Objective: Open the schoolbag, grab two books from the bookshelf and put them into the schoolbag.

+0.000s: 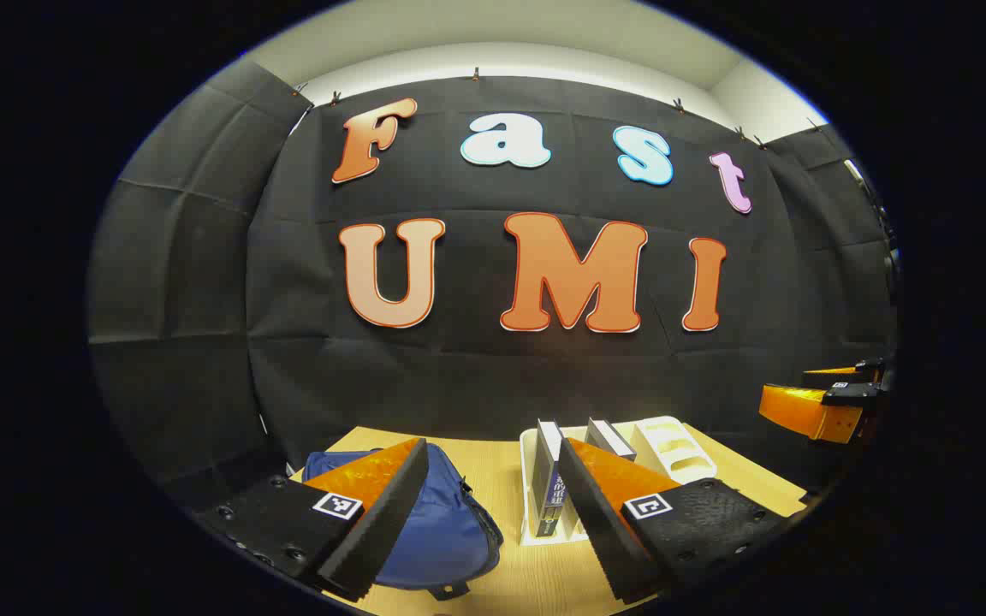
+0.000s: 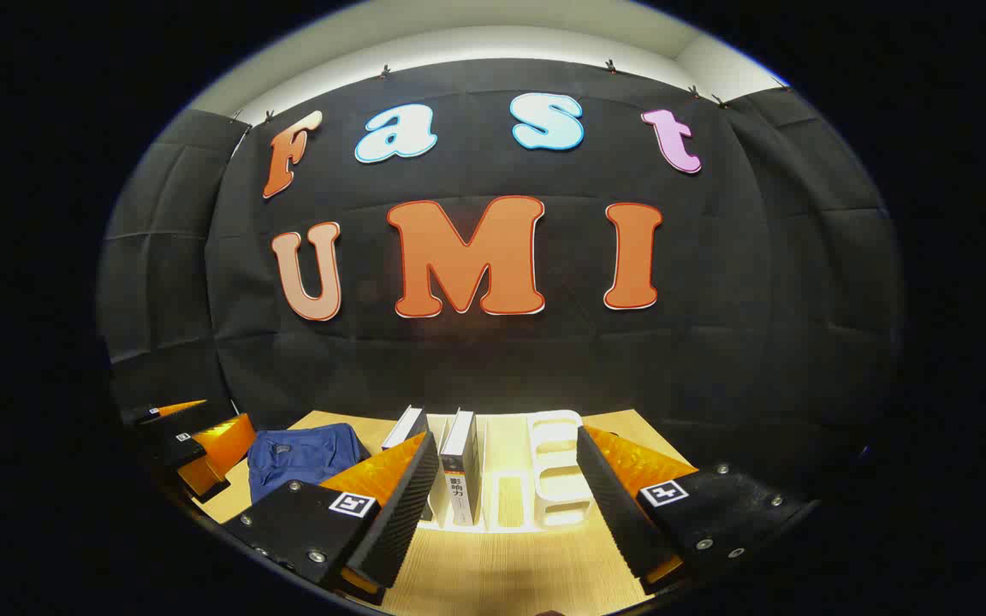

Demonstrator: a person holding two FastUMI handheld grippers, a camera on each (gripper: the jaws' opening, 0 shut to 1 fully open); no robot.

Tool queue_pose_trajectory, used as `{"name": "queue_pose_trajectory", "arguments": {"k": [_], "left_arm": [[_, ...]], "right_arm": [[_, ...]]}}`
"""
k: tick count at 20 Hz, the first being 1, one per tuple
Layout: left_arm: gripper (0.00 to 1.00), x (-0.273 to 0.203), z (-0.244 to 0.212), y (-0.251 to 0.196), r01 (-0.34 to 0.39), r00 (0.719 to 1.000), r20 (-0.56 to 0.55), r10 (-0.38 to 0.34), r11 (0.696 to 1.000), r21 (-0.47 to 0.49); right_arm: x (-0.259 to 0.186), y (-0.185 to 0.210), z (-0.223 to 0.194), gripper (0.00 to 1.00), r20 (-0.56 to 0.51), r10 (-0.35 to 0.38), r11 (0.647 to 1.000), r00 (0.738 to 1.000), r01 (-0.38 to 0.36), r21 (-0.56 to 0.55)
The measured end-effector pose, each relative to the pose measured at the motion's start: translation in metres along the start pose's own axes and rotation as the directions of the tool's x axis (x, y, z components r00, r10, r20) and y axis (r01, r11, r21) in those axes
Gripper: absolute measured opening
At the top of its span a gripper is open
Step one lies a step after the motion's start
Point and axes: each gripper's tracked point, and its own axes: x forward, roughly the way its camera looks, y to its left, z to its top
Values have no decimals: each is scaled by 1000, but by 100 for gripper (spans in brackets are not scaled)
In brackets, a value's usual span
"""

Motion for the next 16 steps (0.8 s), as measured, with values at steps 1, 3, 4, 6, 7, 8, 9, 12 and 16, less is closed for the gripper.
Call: {"name": "queue_pose_trajectory", "arguments": {"k": [1,3,4,6,7,8,9,12,16], "left_arm": [[95,0,1,-2,3,1000,4,-3,1000,7],[95,1,-2,-3,6,1000,2,-6,1000,16],[95,2,-3,-4,7,1000,-1,-7,1000,15],[95,3,-6,-5,13,1000,-5,-13,1000,4],[95,2,-6,-5,15,1000,-4,-15,1000,-2],[95,2,-6,-4,13,1000,-3,-13,1000,-8],[95,3,-9,-1,4,1000,-4,-4,1000,-8],[95,2,-8,10,-38,999,4,38,999,21],[95,3,-12,10,-38,999,-5,38,999,12]], "right_arm": [[0,-1,0,96,-1,0,1000,1000,0,-1],[0,1,0,96,-4,4,1000,1000,-4,7],[0,2,0,96,-5,7,1000,1000,-7,11],[0,1,0,96,-3,4,1000,1000,-3,5],[1,2,-1,100,-3,3,1000,1000,-3,1],[0,2,-1,96,-4,3,1000,1000,-3,2],[0,2,-1,96,-6,4,1000,1000,-4,3],[0,1,-3,96,-11,5,1000,1000,-4,7],[1,1,-2,96,-9,-2,1000,1000,2,-11]]}}
